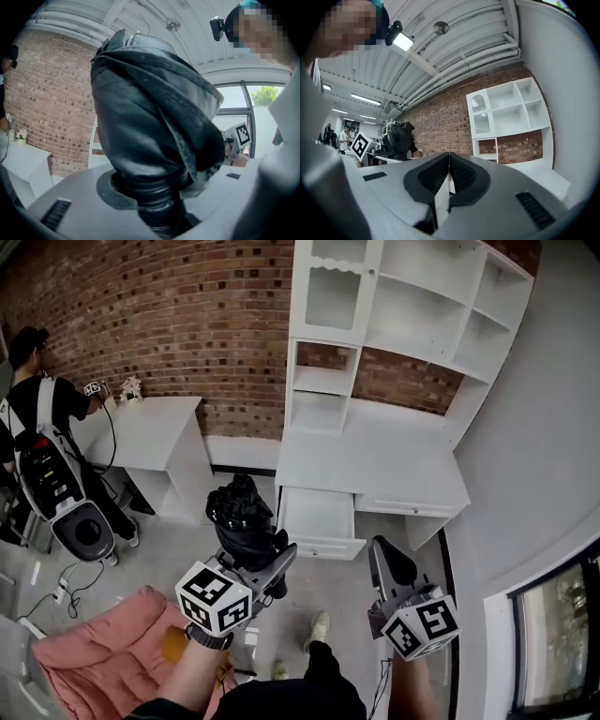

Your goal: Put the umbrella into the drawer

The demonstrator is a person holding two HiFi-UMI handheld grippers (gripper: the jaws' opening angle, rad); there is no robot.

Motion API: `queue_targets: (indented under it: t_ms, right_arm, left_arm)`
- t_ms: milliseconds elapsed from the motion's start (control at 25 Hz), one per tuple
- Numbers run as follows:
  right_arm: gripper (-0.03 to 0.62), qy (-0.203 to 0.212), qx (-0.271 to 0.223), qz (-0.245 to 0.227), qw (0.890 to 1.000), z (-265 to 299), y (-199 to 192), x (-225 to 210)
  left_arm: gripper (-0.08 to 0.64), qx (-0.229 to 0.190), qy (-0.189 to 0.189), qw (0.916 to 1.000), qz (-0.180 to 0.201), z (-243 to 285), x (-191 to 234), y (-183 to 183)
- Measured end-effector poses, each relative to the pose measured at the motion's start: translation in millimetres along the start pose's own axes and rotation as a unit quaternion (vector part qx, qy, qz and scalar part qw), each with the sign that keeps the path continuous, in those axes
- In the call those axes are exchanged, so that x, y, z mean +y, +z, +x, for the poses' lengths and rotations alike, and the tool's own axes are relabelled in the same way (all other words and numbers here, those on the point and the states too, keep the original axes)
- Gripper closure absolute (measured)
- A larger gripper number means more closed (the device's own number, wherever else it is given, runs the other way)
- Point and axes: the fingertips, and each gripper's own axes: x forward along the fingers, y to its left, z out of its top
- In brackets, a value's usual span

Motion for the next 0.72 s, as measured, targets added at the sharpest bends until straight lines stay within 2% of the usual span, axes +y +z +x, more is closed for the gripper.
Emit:
queue_targets:
  t_ms: [240,720]
  right_arm:
    - [0.589,0.023,-0.008,0.01,1.0,42,-14,-41]
    - [0.589,0.063,0.003,0.043,0.997,153,-36,-142]
  left_arm:
    - [0.357,0.007,0.008,0.9999,0.004,49,21,-10]
    - [0.357,0.032,0.025,0.9991,0.016,168,89,-15]
